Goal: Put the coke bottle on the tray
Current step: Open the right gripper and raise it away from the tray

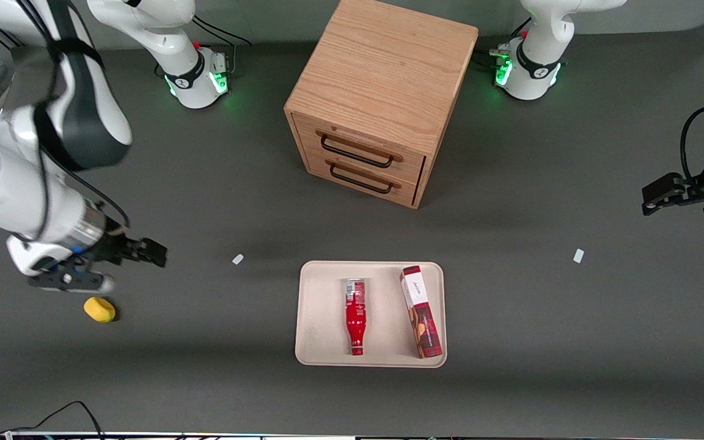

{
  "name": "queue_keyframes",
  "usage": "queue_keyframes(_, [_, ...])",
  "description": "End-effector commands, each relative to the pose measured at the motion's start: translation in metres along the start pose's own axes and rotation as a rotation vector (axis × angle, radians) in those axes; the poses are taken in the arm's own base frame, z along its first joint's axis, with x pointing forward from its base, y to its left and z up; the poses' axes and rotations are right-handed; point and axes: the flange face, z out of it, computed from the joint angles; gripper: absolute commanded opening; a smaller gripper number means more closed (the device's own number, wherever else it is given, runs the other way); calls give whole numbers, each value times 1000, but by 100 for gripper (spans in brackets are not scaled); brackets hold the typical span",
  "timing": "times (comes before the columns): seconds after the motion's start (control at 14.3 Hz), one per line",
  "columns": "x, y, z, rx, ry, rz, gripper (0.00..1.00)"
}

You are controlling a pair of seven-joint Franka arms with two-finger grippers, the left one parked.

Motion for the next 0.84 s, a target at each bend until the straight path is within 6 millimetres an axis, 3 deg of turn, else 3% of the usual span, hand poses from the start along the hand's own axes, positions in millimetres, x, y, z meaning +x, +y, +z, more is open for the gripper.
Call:
queue_keyframes(0.0, [-43,36,-29,3,-36,13,100])
queue_keyframes(0.28, [-79,49,-77,-13,-68,27,100])
queue_keyframes(0.56, [-83,53,-103,-8,-21,46,100])
queue_keyframes(0.77, [-81,54,-112,-8,-7,62,100])
